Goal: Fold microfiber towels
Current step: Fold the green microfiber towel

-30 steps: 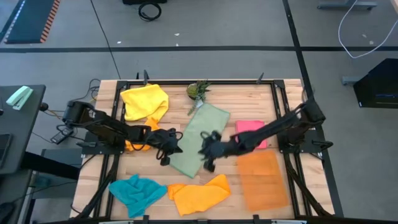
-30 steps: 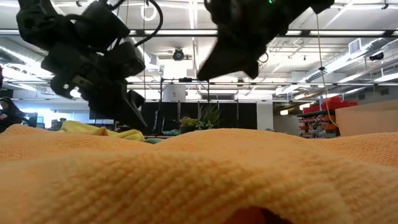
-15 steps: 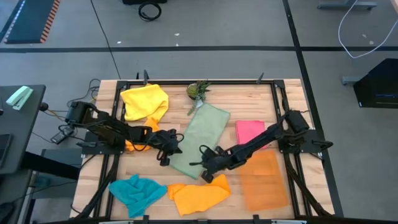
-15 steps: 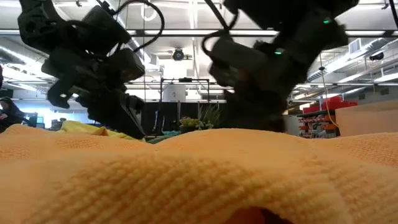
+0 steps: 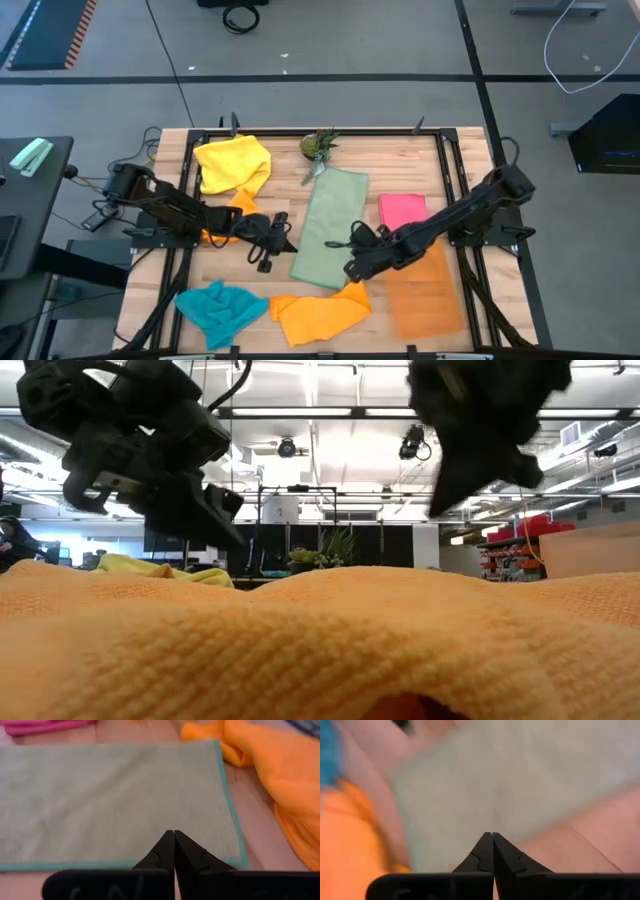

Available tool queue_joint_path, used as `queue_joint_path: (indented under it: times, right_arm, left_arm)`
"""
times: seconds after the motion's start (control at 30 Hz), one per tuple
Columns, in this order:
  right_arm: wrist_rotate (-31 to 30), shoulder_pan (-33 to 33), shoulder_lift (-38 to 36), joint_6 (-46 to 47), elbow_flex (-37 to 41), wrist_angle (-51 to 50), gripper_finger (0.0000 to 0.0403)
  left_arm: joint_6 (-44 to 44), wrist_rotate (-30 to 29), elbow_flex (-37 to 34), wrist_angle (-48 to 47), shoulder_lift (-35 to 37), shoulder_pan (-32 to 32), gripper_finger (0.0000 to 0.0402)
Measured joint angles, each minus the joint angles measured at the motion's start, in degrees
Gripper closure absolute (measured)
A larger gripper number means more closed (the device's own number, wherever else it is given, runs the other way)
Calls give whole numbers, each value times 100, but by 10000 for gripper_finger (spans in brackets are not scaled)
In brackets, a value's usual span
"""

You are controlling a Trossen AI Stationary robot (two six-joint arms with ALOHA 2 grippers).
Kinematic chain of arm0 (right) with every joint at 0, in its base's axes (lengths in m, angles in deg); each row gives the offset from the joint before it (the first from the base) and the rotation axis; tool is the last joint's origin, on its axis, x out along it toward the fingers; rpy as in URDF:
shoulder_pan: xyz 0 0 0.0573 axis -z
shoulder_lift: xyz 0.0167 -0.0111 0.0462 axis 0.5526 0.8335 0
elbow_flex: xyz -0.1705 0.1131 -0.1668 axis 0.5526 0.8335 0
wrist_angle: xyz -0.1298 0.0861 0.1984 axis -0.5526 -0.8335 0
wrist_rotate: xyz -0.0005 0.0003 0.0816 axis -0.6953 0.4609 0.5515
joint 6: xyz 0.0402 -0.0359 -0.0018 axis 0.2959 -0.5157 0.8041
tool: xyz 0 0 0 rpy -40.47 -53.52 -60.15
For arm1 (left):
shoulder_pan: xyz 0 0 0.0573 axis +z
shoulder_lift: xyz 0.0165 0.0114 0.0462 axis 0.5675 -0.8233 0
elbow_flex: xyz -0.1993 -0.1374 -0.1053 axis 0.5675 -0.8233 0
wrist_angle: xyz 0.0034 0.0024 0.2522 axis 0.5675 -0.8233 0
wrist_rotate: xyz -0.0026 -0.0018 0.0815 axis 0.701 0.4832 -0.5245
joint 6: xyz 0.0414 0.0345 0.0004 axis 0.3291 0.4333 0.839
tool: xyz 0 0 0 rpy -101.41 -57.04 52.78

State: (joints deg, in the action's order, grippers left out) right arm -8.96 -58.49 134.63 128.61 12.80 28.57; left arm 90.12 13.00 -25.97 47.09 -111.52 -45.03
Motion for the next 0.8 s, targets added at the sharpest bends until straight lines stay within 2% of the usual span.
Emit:
queue_joint_path:
  times: [0.1, 0.17, 0.27, 0.4, 0.53, 0.7, 0.8]
  right_arm:
    - [-45, 50, 161, -411, -9, 1041, 401]
    - [183, 125, 513, -690, -15, 1852, 401]
    - [539, 211, 1046, -801, -37, 2352, 401]
    - [672, 238, 1497, -783, -129, 2335, 401]
    - [870, 239, 1603, -771, -105, 2045, 401]
    - [869, 221, 1473, -448, -109, 784, 401]
    - [664, 235, 1386, -507, -103, 415, 401]
  left_arm:
    - [247, -227, -8, -4, 2, -11, 390]
    - [381, -557, -9, -11, 2, 13, 395]
    - [398, -834, -7, 19, 2, 69, 395]
    - [448, -945, -5, 152, 31, 55, 392]
    - [459, -959, -4, 126, 55, 56, 396]
    - [471, -958, -5, 24, 55, 10, 389]
    - [533, -957, -7, 17, 55, -108, 396]
